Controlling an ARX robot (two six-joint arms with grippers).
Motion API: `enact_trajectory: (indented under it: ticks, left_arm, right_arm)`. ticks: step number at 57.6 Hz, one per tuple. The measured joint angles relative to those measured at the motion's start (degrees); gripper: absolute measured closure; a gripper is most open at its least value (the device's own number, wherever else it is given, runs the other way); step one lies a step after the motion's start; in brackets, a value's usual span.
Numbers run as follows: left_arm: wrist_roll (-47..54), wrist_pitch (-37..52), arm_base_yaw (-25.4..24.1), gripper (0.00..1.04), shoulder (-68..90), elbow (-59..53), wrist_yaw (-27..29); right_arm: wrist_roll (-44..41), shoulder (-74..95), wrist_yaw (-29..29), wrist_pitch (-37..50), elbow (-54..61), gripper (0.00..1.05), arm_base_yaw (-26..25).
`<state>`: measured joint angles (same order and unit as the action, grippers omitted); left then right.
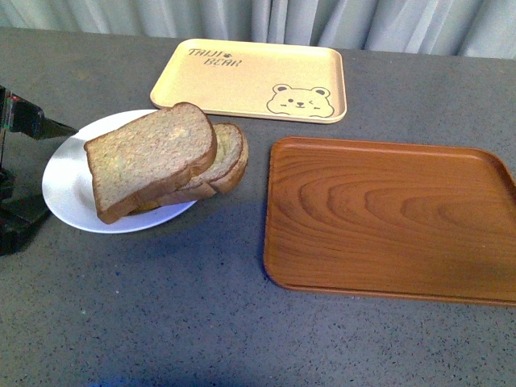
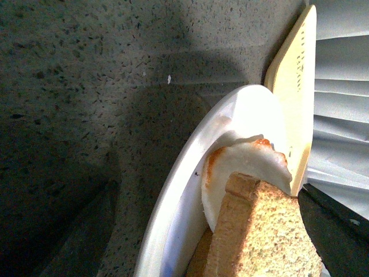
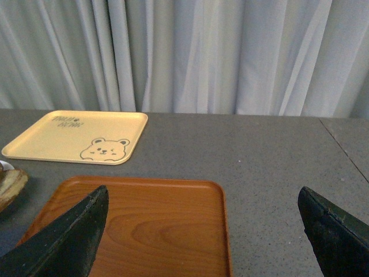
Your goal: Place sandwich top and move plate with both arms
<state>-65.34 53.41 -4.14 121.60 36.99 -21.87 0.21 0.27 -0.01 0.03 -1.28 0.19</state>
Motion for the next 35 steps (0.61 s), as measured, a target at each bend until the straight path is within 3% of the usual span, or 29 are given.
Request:
enact_trajectory:
  ticks: [8, 35]
  left_arm:
    - [-2.08, 1.57, 0.07, 0.10, 1.44, 1.07, -0.68]
    - [-4.83, 3.10, 0.57, 0.89, 3.13, 0.83, -0.79]
  right_arm:
    - [0.00, 0.00, 0.00, 0.00, 0.00, 0.09, 0.00]
    - [0.00, 0.00, 0.00, 0.00, 0.00, 0.09, 0.00]
